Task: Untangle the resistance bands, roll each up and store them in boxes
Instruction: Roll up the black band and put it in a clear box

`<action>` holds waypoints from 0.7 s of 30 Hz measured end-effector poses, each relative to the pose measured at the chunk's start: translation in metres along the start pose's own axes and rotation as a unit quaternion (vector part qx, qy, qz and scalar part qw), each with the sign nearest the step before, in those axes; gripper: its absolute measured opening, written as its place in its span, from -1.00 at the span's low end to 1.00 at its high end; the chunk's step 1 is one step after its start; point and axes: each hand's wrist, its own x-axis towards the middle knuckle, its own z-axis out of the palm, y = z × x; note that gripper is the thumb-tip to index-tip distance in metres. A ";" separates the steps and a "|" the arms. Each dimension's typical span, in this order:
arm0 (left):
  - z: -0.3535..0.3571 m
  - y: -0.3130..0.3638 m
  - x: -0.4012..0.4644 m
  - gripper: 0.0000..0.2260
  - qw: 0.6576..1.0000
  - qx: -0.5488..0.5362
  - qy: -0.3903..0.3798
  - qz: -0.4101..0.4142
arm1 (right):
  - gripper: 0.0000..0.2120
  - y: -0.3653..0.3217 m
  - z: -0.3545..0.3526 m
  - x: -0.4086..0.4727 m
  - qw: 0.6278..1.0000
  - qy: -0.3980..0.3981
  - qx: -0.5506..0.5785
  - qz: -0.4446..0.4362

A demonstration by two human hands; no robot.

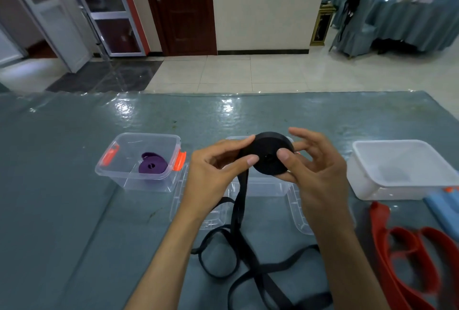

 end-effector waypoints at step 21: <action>0.005 -0.015 0.003 -0.77 1.000 -0.014 0.014 0.001 | -0.81 -0.011 -0.011 0.011 0.998 -0.003 -0.059 -0.009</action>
